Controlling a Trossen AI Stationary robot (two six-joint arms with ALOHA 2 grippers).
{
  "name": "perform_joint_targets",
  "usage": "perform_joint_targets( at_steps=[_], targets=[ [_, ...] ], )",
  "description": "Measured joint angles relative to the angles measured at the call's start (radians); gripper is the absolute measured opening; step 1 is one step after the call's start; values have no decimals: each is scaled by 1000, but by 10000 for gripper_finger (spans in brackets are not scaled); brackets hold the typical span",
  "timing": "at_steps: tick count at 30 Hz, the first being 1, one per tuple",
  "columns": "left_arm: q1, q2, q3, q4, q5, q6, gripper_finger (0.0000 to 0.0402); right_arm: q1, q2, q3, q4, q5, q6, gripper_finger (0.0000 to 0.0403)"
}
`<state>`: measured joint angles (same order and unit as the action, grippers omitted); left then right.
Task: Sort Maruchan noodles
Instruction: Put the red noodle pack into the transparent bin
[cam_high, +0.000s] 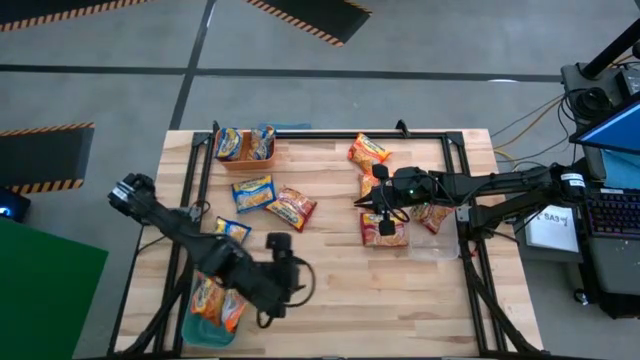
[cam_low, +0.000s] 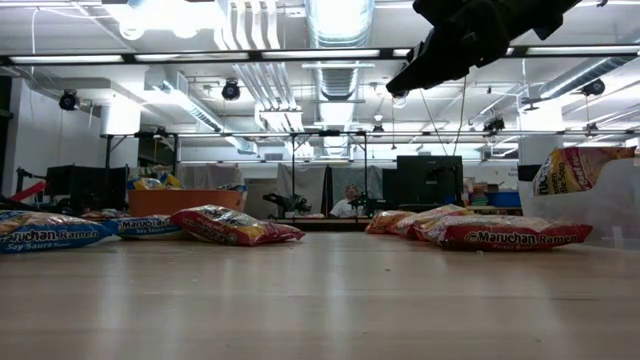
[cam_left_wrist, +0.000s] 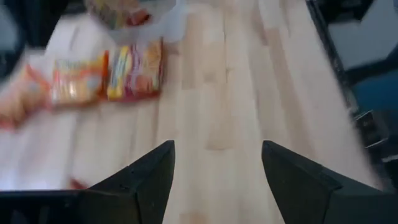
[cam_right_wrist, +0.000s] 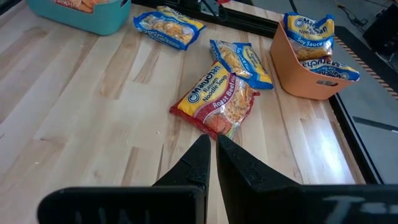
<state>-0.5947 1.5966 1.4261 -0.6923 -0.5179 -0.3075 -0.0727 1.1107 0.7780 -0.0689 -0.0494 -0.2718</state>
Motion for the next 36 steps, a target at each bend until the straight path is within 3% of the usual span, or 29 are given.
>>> perform_joint_targets(
  at_steps=[3,7,12,17,23,28,33,36],
  targets=[
    [60,34,-4,-9,4,115,215,0,0,0,0,0,1,18],
    [173,65,-58,-33,4,154,199,0,0,0,0,0,24,18],
    [345,81,-201,-32,0,157,171,-16,0,0,0,-1,29,18],
    [542,88,-361,100,-93,158,138,-38,5,0,-1,0,39,18],
    [674,116,-445,284,112,148,97,-57,7,0,0,0,39,18],
    [673,164,-445,401,164,142,70,-59,7,0,-1,-1,36,18],
    [636,199,-444,647,444,206,49,-59,7,0,-4,-1,37,18],
    [608,163,-443,543,399,228,40,-59,7,0,-9,-1,52,18]
  ],
)
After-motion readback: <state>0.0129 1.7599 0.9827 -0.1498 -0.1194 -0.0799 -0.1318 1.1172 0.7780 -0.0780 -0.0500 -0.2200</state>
